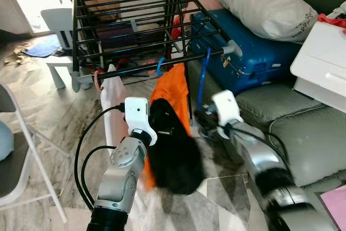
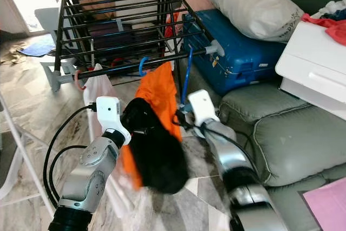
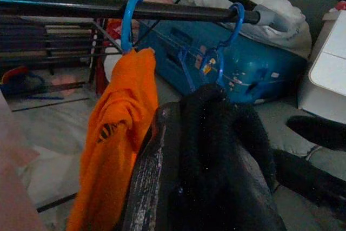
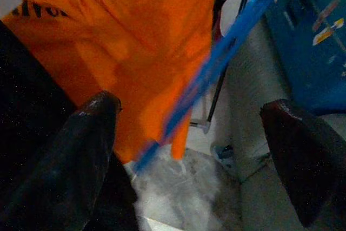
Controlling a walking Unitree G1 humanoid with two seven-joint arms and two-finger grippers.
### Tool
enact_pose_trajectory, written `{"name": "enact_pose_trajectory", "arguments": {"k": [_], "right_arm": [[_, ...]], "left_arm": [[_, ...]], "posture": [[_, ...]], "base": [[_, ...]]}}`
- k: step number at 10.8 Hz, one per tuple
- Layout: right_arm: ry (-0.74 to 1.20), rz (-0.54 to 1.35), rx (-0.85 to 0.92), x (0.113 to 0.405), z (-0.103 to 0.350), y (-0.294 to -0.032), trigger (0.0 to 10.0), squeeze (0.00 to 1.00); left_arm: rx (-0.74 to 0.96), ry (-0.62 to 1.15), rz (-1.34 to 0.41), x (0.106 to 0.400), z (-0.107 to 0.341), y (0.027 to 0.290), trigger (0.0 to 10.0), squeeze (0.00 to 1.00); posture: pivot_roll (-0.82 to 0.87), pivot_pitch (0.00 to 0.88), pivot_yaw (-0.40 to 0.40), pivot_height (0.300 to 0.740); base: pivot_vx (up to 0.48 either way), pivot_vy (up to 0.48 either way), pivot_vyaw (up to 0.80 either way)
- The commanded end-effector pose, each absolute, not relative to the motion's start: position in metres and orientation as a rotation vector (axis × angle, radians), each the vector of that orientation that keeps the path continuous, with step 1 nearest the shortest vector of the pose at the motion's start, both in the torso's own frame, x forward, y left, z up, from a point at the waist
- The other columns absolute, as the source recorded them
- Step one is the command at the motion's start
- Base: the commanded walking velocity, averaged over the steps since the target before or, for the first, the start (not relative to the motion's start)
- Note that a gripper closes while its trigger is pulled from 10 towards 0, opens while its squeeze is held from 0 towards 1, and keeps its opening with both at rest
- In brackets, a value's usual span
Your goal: Hang hanger
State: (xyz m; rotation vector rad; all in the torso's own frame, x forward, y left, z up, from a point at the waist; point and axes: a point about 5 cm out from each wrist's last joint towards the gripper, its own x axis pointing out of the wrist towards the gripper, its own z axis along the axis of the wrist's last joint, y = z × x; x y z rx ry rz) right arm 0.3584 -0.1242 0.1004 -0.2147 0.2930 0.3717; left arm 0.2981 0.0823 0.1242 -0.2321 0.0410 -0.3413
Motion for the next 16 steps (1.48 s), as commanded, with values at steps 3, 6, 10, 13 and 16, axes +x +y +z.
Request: {"name": "enact_pose_trajectory", "arguments": {"k": [3,6,10,13,16], "right_arm": [[0.267,0.394,-0.186,0.369,0.109,-0.107,10.0,0.00],[0.247,0.197,-0.234,0.379,0.112,-0.126,10.0,0.00],[0.243,0.116,-0.240,0.382,0.112,-0.151,10.0,0.00],[0.230,0.099,-0.335,0.383,0.117,-0.173,10.0,0.00],[0.233,0.140,-0.373,0.381,0.116,-0.185,10.0,0.00]], "left_arm": [[-0.212,0.017,-0.352,0.298,0.133,0.084,10.0,0.00],[-0.190,0.031,-0.346,0.294,0.134,0.096,10.0,0.00],[-0.169,0.056,-0.390,0.294,0.136,0.094,10.0,0.00],[-0.164,0.063,-0.388,0.292,0.136,0.096,10.0,0.00],[-0.159,0.079,-0.387,0.291,0.135,0.098,10.0,0.00]], "posture": [[-0.15,0.005,0.035,0.740],[-0.10,0.014,0.044,0.740],[-0.10,0.016,0.068,0.740],[-0.09,0.016,0.060,0.740],[-0.09,0.022,0.064,0.740]], "base": [[0.000,0.000,0.00],[0.000,0.000,0.00],[0.000,0.000,0.00],[0.000,0.000,0.00],[0.000,0.000,0.00]]}}
